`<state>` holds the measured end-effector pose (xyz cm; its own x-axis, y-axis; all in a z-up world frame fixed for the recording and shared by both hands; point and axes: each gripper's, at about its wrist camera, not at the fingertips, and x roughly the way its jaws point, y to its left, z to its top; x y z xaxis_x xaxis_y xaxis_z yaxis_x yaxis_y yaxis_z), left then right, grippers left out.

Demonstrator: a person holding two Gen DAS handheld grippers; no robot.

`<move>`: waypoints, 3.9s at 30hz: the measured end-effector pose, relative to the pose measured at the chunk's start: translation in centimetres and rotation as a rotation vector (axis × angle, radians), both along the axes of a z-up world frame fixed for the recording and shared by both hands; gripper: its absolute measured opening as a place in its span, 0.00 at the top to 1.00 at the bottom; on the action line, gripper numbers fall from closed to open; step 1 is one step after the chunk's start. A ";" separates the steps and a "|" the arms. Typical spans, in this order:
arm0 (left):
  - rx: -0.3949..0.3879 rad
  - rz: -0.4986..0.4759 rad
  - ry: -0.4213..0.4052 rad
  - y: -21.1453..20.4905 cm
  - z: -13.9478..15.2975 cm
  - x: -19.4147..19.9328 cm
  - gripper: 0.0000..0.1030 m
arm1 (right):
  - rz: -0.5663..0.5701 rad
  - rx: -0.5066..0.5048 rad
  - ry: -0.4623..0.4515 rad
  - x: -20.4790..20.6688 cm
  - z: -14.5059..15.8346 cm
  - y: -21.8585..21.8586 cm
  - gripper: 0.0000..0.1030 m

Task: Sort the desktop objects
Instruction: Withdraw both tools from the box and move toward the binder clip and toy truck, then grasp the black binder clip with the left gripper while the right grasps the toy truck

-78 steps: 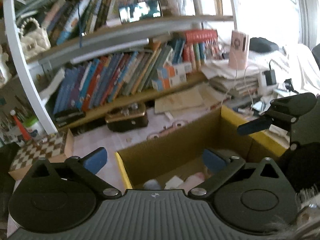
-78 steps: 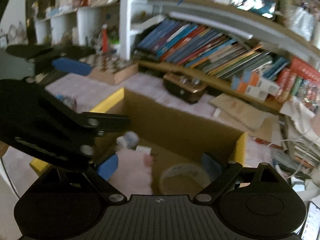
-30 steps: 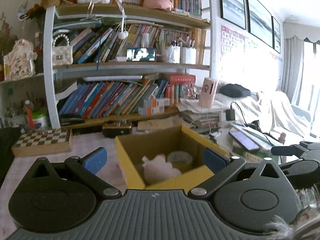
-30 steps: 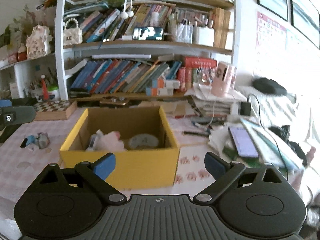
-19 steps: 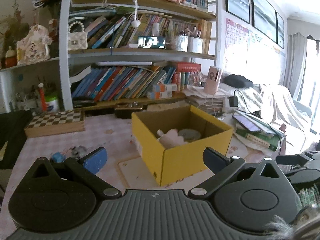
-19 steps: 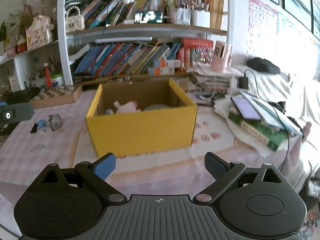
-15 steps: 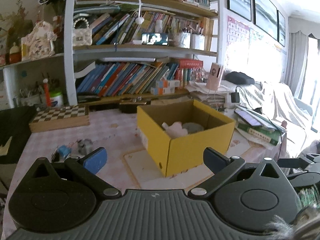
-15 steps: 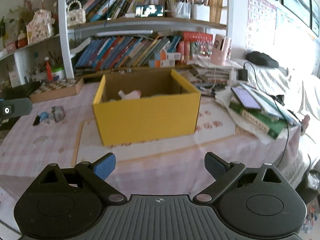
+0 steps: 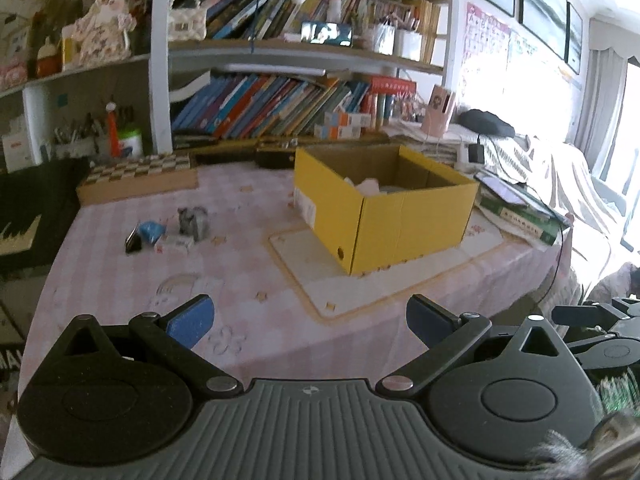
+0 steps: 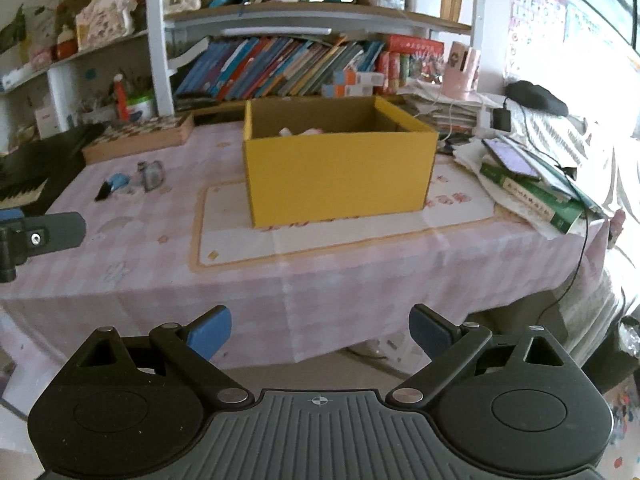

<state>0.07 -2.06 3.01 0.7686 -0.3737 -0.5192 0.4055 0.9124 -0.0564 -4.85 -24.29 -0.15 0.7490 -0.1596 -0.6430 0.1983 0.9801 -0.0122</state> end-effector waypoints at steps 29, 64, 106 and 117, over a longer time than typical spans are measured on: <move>-0.007 0.268 0.119 9.8 -2.2 -2.5 0.00 | 0.301 0.007 0.064 1.7 -1.0 10.1 0.05; -0.012 0.335 0.074 11.9 -1.4 8.3 0.00 | 0.431 0.022 0.023 13.9 -0.6 13.9 0.05; 0.197 0.352 0.247 8.4 -8.6 35.3 0.68 | 0.563 0.109 0.146 39.8 -6.2 14.1 0.40; 0.264 0.352 0.186 7.3 -8.5 35.4 0.90 | 0.612 0.140 0.155 40.2 -6.5 14.2 0.57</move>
